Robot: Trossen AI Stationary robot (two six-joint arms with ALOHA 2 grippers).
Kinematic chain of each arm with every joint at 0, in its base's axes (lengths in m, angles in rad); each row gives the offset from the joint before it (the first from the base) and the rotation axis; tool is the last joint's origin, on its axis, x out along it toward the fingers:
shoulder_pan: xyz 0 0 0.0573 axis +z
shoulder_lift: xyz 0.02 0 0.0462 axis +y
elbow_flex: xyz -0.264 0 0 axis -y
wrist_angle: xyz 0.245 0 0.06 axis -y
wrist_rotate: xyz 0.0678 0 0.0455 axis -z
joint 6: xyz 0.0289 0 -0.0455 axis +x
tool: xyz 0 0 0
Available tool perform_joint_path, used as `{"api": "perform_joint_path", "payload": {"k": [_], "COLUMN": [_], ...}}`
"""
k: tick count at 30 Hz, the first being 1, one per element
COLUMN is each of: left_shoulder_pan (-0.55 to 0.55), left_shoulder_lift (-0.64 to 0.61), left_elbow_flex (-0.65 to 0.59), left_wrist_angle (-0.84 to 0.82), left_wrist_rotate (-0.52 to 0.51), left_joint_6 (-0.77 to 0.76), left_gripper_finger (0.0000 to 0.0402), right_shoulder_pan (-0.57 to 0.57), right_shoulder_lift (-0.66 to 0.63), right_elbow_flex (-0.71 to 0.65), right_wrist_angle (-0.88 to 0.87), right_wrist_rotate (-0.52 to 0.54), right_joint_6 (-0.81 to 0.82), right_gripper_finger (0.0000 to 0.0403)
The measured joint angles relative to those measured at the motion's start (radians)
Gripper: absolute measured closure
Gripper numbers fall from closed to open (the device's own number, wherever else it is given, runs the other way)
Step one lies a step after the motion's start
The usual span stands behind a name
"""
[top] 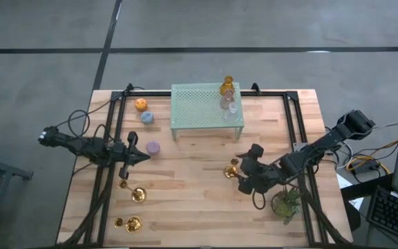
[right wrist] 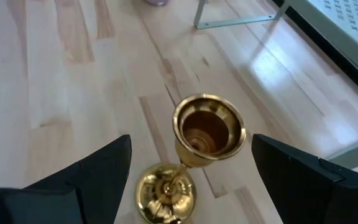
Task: Pick & Place candle stick holders
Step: Put the top gold candle holder on the shelf
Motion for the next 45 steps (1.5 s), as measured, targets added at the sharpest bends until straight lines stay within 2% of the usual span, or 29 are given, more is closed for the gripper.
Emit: {"api": "perform_joint_path", "payload": {"k": [11, 17, 25, 45], "left_shoulder_pan": [0.000, 0.000, 0.000, 0.000], "left_shoulder_lift": [0.000, 0.000, 0.000, 0.000], "left_elbow_flex": [0.000, 0.000, 0.000, 0.000], "left_wrist_angle": [0.000, 0.000, 0.000, 0.000], "left_wrist_rotate": [0.000, 0.000, 0.000, 0.000], "left_joint_6": [0.000, 0.000, 0.000, 0.000], "left_gripper_finger": [0.0388, 0.0388, 0.0388, 0.0388], "right_shoulder_pan": [0.000, 0.000, -0.001, -0.010], "right_shoulder_lift": [0.000, 0.000, 0.000, 0.000], "right_elbow_flex": [-0.005, -0.005, -0.019, -0.020], "right_wrist_angle": [0.002, 0.007, 0.081, 0.107], "right_wrist_rotate": [0.007, 0.012, 0.026, 0.025], "right_joint_6": [-0.006, -0.007, -0.043, -0.060], "right_gripper_finger": [0.0174, 0.0210, 0.0238, 0.0300]}}
